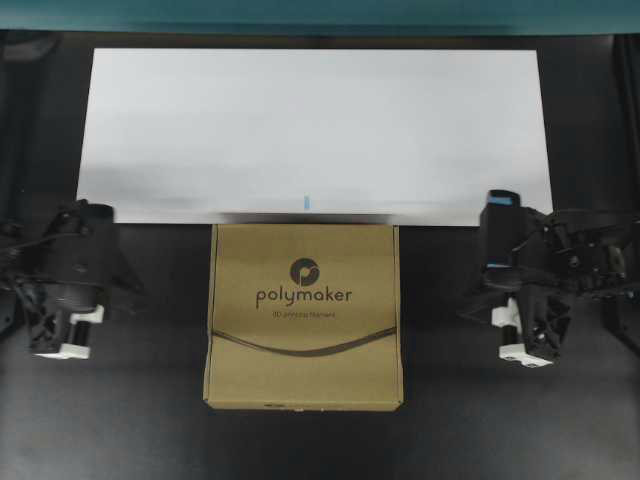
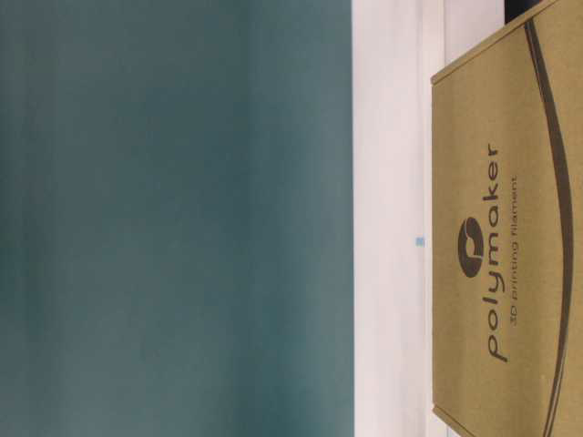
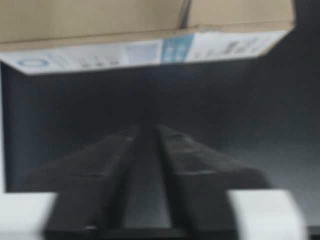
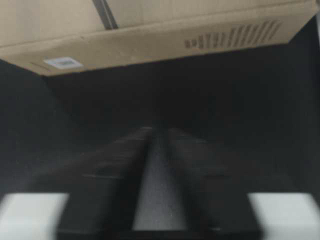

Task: Place the cardboard box on the stand after clamping it between your arms.
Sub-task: 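Move both grippers inward toward the left and right sides of the box, then press both grippers against the box sides, clamping it between them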

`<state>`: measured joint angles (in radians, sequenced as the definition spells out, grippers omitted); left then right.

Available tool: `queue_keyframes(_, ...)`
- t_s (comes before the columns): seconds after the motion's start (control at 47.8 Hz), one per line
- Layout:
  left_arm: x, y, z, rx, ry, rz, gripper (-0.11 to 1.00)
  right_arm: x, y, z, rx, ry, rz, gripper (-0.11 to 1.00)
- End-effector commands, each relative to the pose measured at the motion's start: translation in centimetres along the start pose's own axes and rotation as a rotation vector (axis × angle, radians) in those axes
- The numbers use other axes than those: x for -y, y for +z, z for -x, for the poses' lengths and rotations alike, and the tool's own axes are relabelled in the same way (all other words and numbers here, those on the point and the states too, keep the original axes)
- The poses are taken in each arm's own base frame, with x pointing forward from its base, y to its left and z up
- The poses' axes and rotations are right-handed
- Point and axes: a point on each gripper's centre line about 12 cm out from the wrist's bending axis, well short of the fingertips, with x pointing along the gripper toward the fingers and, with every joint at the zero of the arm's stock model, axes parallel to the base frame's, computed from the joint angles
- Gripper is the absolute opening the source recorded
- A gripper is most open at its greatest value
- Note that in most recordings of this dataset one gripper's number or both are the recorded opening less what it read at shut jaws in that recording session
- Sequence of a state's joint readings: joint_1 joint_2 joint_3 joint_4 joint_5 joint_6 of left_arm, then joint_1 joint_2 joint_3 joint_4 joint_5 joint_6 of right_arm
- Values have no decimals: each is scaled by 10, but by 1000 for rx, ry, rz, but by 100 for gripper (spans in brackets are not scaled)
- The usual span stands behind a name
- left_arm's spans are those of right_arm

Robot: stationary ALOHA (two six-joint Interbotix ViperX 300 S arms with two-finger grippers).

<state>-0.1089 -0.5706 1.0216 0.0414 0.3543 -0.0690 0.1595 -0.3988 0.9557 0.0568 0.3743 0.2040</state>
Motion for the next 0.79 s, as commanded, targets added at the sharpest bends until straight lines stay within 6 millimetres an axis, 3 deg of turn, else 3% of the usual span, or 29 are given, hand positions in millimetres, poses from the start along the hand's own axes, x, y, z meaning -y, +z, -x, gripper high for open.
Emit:
queue_keyframes(0.0, 1, 5, -7, -3, -2, 5, 32, -3, 0, -7, -23, 1, 1, 37)
queue_keyframes(0.126, 1, 0, -22, -46, 0, 43, 68, -3, -6, -20, -69, -16, 45, 73)
queue_keyframes(0.209, 1, -4, -33, -66, 1, 68, 83, -3, -7, -27, -91, -26, 82, 84)
queue_keyframes(0.397, 2, -1, -56, -66, -3, 87, 76, -2, -4, -46, -116, -42, 140, 82)
queue_keyframes(0.774, 3, -3, -95, -146, 2, 86, 76, -4, -2, -92, -143, -42, 198, 82)
